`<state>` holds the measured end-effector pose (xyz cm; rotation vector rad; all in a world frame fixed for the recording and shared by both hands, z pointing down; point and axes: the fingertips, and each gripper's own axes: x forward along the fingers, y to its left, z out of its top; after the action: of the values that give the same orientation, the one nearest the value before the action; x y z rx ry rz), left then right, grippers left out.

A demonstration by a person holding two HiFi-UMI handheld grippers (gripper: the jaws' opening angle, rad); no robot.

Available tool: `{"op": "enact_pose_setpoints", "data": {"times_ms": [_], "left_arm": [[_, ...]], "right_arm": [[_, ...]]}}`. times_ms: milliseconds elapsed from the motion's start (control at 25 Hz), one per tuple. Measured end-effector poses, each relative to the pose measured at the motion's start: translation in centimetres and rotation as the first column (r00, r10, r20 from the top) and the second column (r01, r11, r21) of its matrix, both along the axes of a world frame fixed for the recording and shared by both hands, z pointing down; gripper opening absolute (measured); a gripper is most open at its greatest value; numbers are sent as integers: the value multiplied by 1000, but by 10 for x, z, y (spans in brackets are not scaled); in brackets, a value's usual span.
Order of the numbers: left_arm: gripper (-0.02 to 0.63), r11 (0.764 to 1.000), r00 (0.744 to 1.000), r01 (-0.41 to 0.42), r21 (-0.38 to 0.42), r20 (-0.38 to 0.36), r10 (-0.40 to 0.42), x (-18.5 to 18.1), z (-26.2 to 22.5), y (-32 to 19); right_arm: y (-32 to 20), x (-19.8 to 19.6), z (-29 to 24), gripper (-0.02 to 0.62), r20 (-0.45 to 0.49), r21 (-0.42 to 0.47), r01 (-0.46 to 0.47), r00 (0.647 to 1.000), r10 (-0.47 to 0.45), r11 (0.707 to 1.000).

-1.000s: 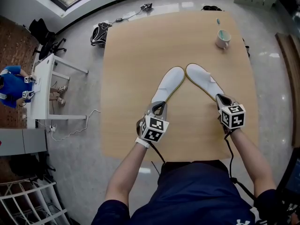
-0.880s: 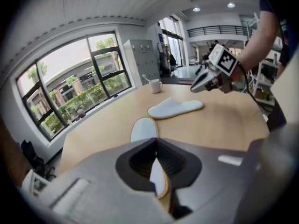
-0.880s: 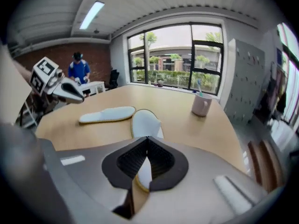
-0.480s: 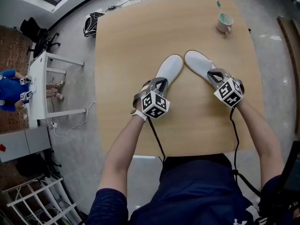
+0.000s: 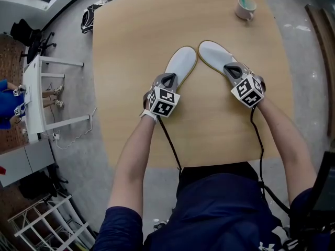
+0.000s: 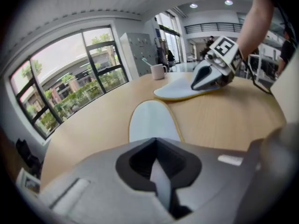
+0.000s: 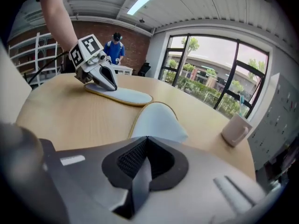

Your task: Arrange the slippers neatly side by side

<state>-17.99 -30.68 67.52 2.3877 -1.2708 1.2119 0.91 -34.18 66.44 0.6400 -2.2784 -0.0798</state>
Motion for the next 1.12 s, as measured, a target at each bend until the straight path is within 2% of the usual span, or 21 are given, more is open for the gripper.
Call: {"op": "enact_pose_setpoints", "data": {"times_ms": [80, 200, 480, 640, 800, 1120], "left_arm": [[5, 995, 994, 96, 7, -58, -96, -2, 0, -1], [5, 985, 982, 174, 21, -74, -172, -3, 1, 1], [5, 963, 962, 268, 20, -68, -266, 4, 2, 11], [5, 955, 953, 296, 15, -69, -295, 7, 4, 19], [5, 942, 940, 335, 9, -74, -334, 13, 6, 27], [5, 895, 885, 442, -64, -133, -446, 21, 4, 53]], "right_arm": [[0, 1, 0, 9, -6, 23, -25, 1000, 25, 999], [0, 2, 2, 9, -3, -1, -71, 997, 71, 997], [9, 11, 4, 9, -1, -46, -188, 982, 188, 981], [15, 11, 5, 9, -4, -42, -232, 973, 232, 972], [21, 14, 8, 9, 4, -81, -277, 960, 278, 957], [43, 20, 9, 9, 29, -214, -384, 917, 399, 898]]}}
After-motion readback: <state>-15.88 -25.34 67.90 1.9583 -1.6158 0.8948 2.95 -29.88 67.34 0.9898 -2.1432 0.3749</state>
